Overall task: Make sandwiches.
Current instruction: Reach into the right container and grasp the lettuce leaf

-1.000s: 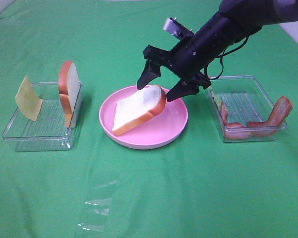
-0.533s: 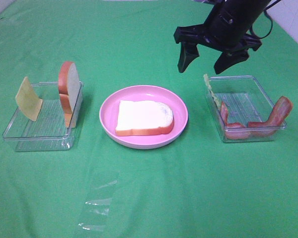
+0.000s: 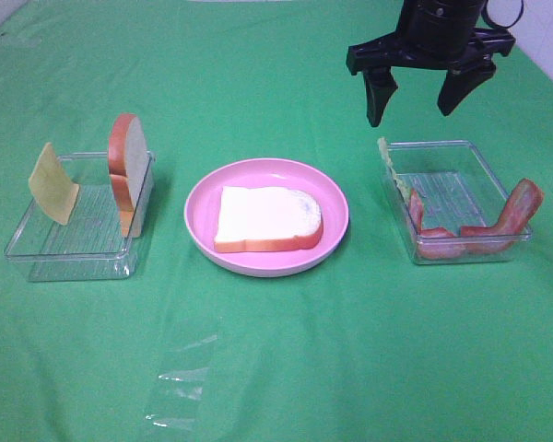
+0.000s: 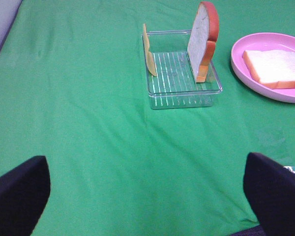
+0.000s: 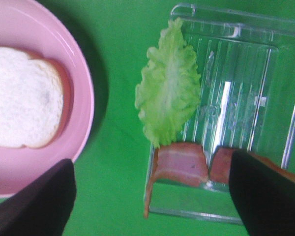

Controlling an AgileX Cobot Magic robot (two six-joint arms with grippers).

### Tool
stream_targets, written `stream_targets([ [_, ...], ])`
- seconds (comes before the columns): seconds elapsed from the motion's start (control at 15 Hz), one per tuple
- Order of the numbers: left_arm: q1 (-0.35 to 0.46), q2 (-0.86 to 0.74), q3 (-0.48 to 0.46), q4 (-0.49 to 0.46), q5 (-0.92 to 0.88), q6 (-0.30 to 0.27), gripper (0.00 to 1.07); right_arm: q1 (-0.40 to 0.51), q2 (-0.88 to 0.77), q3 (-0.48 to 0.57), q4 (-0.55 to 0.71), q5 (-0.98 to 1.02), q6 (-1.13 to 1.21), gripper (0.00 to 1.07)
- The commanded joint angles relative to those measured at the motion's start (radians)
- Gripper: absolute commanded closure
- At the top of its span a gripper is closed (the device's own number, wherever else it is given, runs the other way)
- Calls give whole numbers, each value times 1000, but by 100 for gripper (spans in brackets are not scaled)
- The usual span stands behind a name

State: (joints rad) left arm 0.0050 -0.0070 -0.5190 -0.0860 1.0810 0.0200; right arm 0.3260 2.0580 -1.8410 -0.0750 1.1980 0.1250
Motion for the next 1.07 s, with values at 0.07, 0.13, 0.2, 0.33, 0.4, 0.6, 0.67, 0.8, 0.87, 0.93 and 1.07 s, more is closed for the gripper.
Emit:
stream_targets([
  [0.07,-2,-1,1,2,-4,2,7,2,116,-162,-8,105,11,25],
  [0.13,-2,-1,1,2,-4,2,7,2,189,-236,-8,129,3,25],
  [0.2,-2,-1,1,2,-4,2,7,2,203,-246,-8,129,3,25],
  [0.33,-2,-1,1,2,-4,2,7,2,239,-247,-13,126,3,25],
  [0.4,-2,-1,1,2,-4,2,7,1,257,-247,-19,126,3,26],
  [0.6,-2,-1,1,2,-4,2,7,1,296,-247,-45,129,3,26],
  [0.67,-2,-1,1,2,-4,2,7,1,298,-247,-45,126,3,26],
  [0.8,-2,-1,1,2,-4,2,7,-1,298,-247,-46,115,3,27],
  [0.87,-2,-1,1,2,-4,2,7,-2,298,-247,-49,116,3,28],
  [0.93,-2,-1,1,2,-4,2,7,-2,300,-247,-49,118,3,29],
  [1.07,-2,-1,1,2,-4,2,7,-2,308,-247,-49,130,3,30],
])
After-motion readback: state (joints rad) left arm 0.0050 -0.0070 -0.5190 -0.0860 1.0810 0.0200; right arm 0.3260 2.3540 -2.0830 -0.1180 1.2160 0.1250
